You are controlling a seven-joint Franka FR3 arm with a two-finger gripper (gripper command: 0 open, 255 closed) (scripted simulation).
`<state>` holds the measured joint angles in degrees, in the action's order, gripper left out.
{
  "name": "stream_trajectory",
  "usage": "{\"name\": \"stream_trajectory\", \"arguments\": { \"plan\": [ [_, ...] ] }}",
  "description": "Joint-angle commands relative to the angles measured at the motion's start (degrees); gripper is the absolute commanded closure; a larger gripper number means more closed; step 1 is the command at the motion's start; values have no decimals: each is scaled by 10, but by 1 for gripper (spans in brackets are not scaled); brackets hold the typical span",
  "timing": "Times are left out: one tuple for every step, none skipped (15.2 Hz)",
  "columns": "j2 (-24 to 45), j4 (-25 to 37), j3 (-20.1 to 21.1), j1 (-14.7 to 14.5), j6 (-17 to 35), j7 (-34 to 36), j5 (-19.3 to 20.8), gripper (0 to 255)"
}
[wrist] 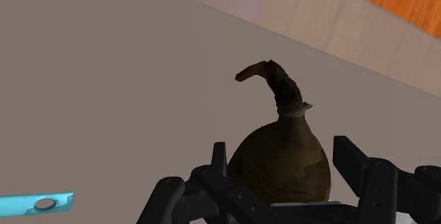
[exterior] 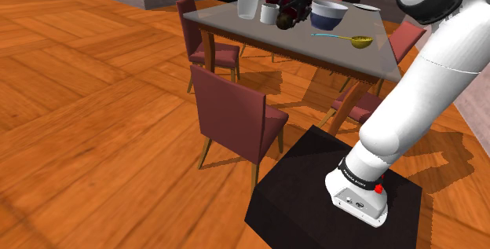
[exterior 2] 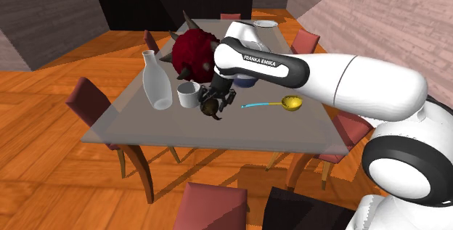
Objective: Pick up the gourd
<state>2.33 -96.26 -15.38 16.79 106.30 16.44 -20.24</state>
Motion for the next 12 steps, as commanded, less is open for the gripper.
{"name": "stream_trajectory", "arguments": {
  "plan": [
    [1,16,-1,1,-15,4,1,255],
    [2,25,-1,1,-23,6,1,255],
    [3,34,-1,2,-30,8,2,255],
    [4,43,-2,2,-38,10,2,255],
    [5,52,-2,2,-46,12,2,255],
    [7,62,-2,3,-53,14,2,255],
    [9,71,-3,3,-61,17,2,255],
    [11,81,-3,4,-69,19,2,255],
    [13,92,-3,4,-77,21,2,255],
    [15,102,-4,5,-85,22,1,255],
    [17,113,-4,6,-94,24,1,255],
    [20,124,-5,6,-102,26,0,255]
  ]
}}
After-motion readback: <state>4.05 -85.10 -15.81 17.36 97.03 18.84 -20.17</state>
